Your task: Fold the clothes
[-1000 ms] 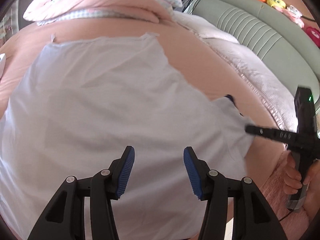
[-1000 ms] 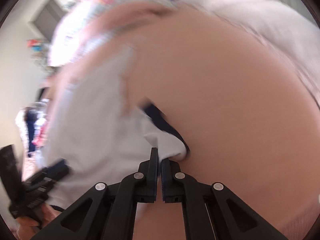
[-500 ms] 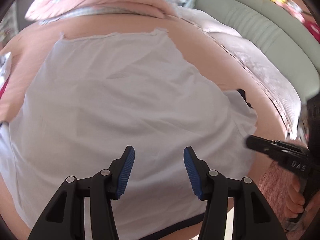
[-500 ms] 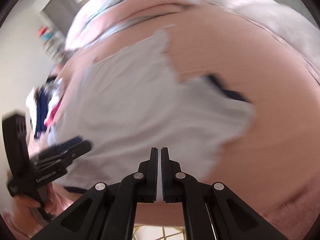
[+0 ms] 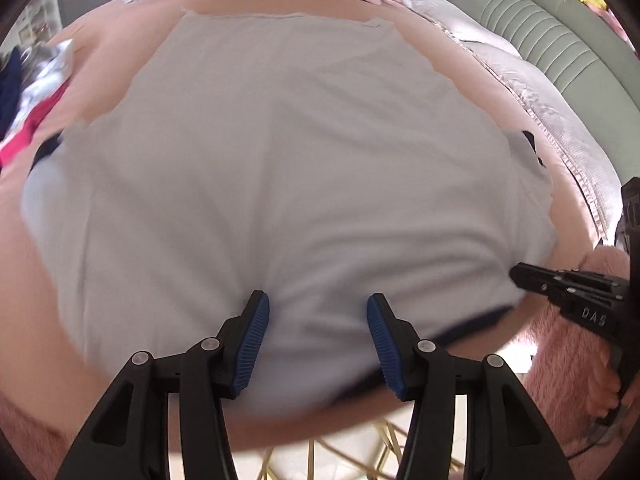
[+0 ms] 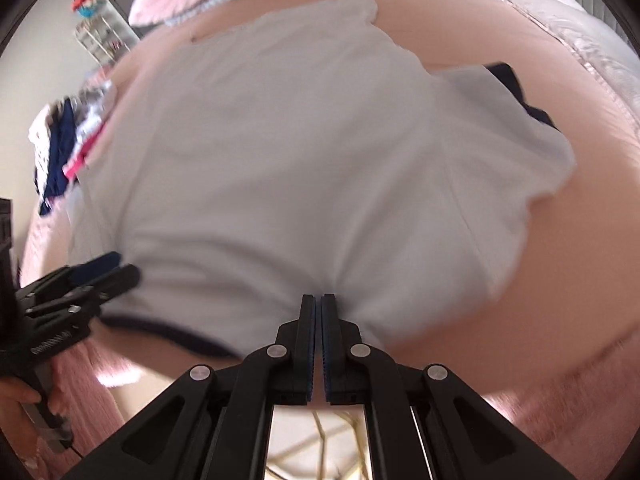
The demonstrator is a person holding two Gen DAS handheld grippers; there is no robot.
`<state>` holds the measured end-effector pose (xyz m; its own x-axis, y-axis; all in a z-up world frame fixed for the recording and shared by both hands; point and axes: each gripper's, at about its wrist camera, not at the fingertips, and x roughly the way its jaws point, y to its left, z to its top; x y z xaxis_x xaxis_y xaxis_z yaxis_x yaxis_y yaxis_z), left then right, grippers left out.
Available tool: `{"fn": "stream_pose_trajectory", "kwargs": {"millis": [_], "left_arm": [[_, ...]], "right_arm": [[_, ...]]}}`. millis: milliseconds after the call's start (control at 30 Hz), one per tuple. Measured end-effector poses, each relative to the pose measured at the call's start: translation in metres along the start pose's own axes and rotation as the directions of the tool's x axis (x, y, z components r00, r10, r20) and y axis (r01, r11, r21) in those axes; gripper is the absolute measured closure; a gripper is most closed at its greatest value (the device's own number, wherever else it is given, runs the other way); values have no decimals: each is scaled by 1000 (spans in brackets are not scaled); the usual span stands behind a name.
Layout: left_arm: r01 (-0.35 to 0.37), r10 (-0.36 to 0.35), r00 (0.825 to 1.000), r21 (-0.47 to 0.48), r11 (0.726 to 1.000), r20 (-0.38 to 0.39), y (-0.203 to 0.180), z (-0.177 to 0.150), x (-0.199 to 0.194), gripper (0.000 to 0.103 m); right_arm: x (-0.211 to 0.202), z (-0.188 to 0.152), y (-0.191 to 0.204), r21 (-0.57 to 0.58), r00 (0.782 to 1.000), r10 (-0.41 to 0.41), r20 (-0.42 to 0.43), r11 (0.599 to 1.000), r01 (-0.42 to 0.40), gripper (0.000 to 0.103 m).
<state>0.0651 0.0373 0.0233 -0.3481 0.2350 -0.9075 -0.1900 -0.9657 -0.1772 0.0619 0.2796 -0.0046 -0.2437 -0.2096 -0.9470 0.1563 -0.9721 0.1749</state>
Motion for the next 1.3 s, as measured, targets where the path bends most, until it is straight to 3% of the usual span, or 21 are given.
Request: {"fn": "stream_pose_trajectory", "kwargs": {"millis": [100, 233, 367, 600, 733, 967, 1067, 1167, 1233, 1267, 1300], "left_arm": [[18, -17, 999, -24, 1000, 42, 9, -1, -18, 54], [30, 10, 983, -214, 976, 181, 62, 14, -52, 54], [-30, 82, 978, -259, 965, 194, 100, 21, -67, 54], [-95, 159, 971, -325, 941, 177, 140, 15, -70, 54], [-120, 194, 969, -389, 913, 155, 164, 14, -61, 54], [-148, 249, 957, -482, 864, 152, 204, 17, -50, 54], [-132, 224, 965, -484, 865, 137, 219, 23, -41, 54], [-71, 169, 970, -461, 884, 175, 225, 28, -35, 54], [-34, 130, 969, -411, 911, 208, 219, 29, -37, 55], [-16, 110, 968, -382, 924, 225, 214, 28, -39, 57], [2, 89, 967, -353, 936, 241, 210, 28, -41, 72]], "right_arm": [[-6, 1, 17, -72, 999, -41, -7, 997, 41, 101], [-31, 33, 66, -183, 989, 137, 60, 975, -124, 101], [-40, 63, 125, -348, 986, 85, 146, 937, -29, 86], [-33, 71, 194, -417, 985, 66, 158, 909, 6, 86], [-30, 66, 205, -422, 989, 18, 150, 905, 47, 86], [1, 75, 210, -406, 996, -4, 85, 913, 38, 86], [8, 82, 221, -416, 996, 3, 85, 909, 33, 86], [11, 93, 238, -424, 995, 40, 93, 906, 4, 86], [16, 97, 250, -431, 994, 66, 88, 902, -22, 86], [20, 99, 255, -438, 994, 79, 80, 898, -37, 86], [23, 101, 260, -444, 993, 93, 71, 895, -51, 86]]}}
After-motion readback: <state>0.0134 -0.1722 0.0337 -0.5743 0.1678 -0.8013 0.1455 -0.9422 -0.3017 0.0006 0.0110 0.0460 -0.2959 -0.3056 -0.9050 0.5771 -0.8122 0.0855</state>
